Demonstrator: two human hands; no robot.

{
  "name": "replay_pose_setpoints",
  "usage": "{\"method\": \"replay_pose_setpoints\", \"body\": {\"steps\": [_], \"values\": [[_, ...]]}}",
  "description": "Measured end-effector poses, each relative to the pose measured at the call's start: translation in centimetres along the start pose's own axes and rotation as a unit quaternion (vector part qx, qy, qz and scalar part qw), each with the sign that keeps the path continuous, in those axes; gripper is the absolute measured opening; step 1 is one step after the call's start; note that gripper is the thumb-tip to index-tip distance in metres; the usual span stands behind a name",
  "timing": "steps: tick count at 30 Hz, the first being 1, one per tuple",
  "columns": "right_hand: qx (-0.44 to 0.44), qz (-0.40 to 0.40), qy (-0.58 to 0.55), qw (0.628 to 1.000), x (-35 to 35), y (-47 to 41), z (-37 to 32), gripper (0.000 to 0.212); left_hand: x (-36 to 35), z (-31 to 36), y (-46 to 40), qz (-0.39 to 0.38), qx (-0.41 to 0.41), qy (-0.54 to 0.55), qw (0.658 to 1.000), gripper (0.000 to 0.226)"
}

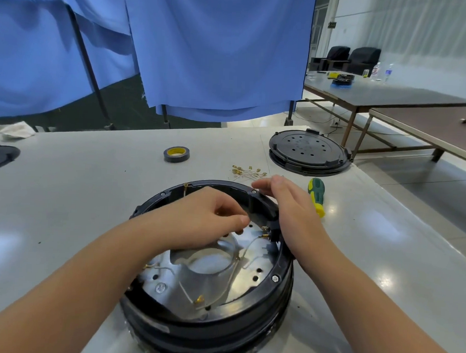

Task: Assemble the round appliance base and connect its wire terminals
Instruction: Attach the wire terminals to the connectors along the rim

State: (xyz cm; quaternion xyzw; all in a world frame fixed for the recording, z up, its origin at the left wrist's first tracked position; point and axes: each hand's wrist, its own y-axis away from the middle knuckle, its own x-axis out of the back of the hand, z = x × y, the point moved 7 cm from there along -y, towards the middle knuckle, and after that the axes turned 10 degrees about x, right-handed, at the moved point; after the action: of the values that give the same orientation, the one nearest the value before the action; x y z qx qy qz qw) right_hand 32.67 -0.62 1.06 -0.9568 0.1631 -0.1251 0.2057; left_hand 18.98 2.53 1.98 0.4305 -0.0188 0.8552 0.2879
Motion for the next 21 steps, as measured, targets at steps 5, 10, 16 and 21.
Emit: {"method": "replay_pose_setpoints", "body": {"steps": [5, 10, 16, 21], "values": [[-0.002, 0.014, 0.045, 0.999, 2.4, -1.7, 0.2, 0.016, 4.0, -2.8, 2.1, 0.195, -0.031, -0.036, 0.98, 0.013], [-0.063, -0.07, 0.174, 0.98, 2.8, -4.1, 2.9, 0.015, 4.4, -4.7, 1.6, 0.217, -0.011, -0.188, 0.958, 0.047], [-0.029, -0.173, 0.359, 0.916, 1.2, -7.0, 5.6, 0.019, 3.8, -5.8, 1.3, 0.192, -0.009, -0.183, 0.964, 0.06], [-0.009, -0.176, 0.458, 0.871, 0.3, -10.0, 7.2, 0.025, 3.6, -5.6, 1.3, 0.207, -0.021, -0.19, 0.959, 0.058]]}}
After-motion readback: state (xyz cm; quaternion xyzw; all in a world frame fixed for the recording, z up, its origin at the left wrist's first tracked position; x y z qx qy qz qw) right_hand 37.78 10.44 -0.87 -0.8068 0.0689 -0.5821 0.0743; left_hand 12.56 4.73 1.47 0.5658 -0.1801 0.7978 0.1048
